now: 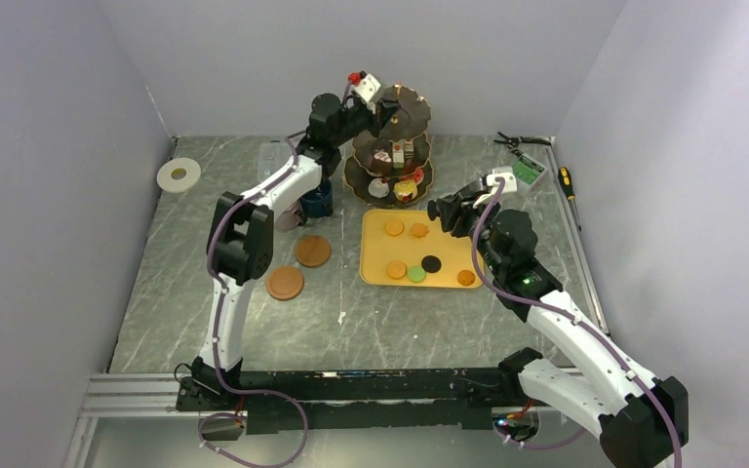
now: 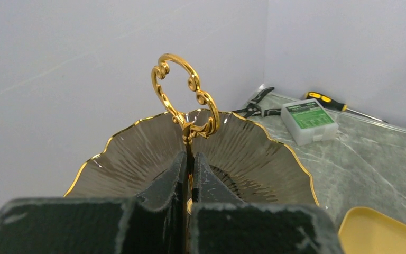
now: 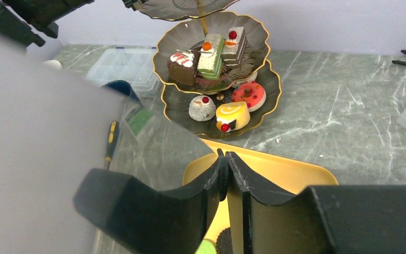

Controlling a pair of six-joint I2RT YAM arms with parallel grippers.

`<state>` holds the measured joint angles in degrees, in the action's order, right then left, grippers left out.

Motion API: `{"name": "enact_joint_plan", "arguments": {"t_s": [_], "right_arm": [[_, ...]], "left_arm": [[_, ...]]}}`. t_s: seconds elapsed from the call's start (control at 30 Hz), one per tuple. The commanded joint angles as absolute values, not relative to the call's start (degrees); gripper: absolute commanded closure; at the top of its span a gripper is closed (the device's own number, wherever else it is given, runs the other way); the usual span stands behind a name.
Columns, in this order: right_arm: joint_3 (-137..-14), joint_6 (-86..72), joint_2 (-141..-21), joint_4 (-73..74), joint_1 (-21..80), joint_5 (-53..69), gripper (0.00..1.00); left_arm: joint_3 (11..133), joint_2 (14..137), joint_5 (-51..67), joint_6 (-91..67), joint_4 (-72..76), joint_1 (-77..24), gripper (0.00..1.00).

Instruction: Serve the afternoon tea

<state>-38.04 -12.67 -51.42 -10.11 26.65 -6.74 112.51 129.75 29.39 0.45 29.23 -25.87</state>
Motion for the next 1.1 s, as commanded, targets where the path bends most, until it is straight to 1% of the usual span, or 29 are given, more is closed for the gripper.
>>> {"name": "enact_joint_plan", "arguments": {"t_s": [0.0, 0.13, 0.23, 0.37, 0.43, 0.5, 0.57, 0.67, 0.7, 0.77, 0.83, 0.87, 0.97, 1.0, 1.07], "right_arm": [[-40.62, -12.31, -50.87, -11.45, 26.38, -5.98, 0.56], [-41.35, -12.35, -51.17, -11.88, 26.37, -5.29, 0.56], [-41.55, -12.45, -51.58, -11.97, 26.35, -4.85, 0.56], [-40.98, -13.02, -51.05, -12.29, 26.35, -4.78, 0.56], [-40.74, -13.11, -50.62, -11.96, 26.37, -4.83, 0.56], [-40.46, -13.1, -50.09, -11.64, 26.37, -5.27, 0.56], [-40.35, -13.1, -49.53, -11.39, 26.38, -5.67, 0.56], [-40.24, -13.1, -48.99, -11.02, 26.35, -5.97, 0.56], [-40.21, -13.1, -48.84, -10.95, 26.33, -5.98, 0.56], [-40.21, -13.22, -48.62, -10.82, 26.31, -5.98, 0.56], [-40.3, -13.39, -48.5, -10.85, 26.34, -5.68, 0.56], [-40.31, -13.57, -48.45, -10.82, 26.3, -5.41, 0.56], [-40.5, -13.79, -48.35, -10.74, 26.29, -4.94, 0.56], [-40.5, -13.8, -48.3, -10.72, 26.29, -4.8, 0.56], [-40.35, -13.82, -48.12, -10.57, 26.31, -4.75, 0.56]], "left_arm": [[108.84, 119.24, 14.54, 5.81, 34.45, -29.03, 0.97], [105.05, 116.03, 3.72, 8.3, 32.66, -31.63, 0.97], [105.18, 115.45, -4.07, 7.8, 28.04, -32.82, 0.97], [104.49, 114.48, -8.16, 5.46, 24.82, -33.31, 0.97], [103.67, 113.7, -8.34, 4.35, 24.28, -33.31, 0.92], [102.41, 112.68, -6.61, 4.1, 24.14, -33.12, 0.82], [101.15, 111.29, -2.13, 2.21, 22.87, -32.04, 0.69], [101.62, 110.19, 6.41, -3.2, 17.7, -28.33, 0.45], [101.87, 109.99, 9.28, -3.89, 16.08, -27.1, 0.34], [102.6, 109.85, 17.31, -4.5, 13.19, -24.51, 0.19], [103.9, 110.45, 27.99, -5.41, 11.53, -21.48, 0.08], [105.5, 111.47, 33.58, -5.57, 10.67, -19.98, 0.07], [111.11, 115.39, 48.19, -3.72, 7.06, -16.64, 0.07], [113.4, 117.09, 55.22, -2.87, 6.1, -15.71, 0.07], [118.57, 120.47, 62.13, -1.8, 4.57, -14.69, 0.07]]}}
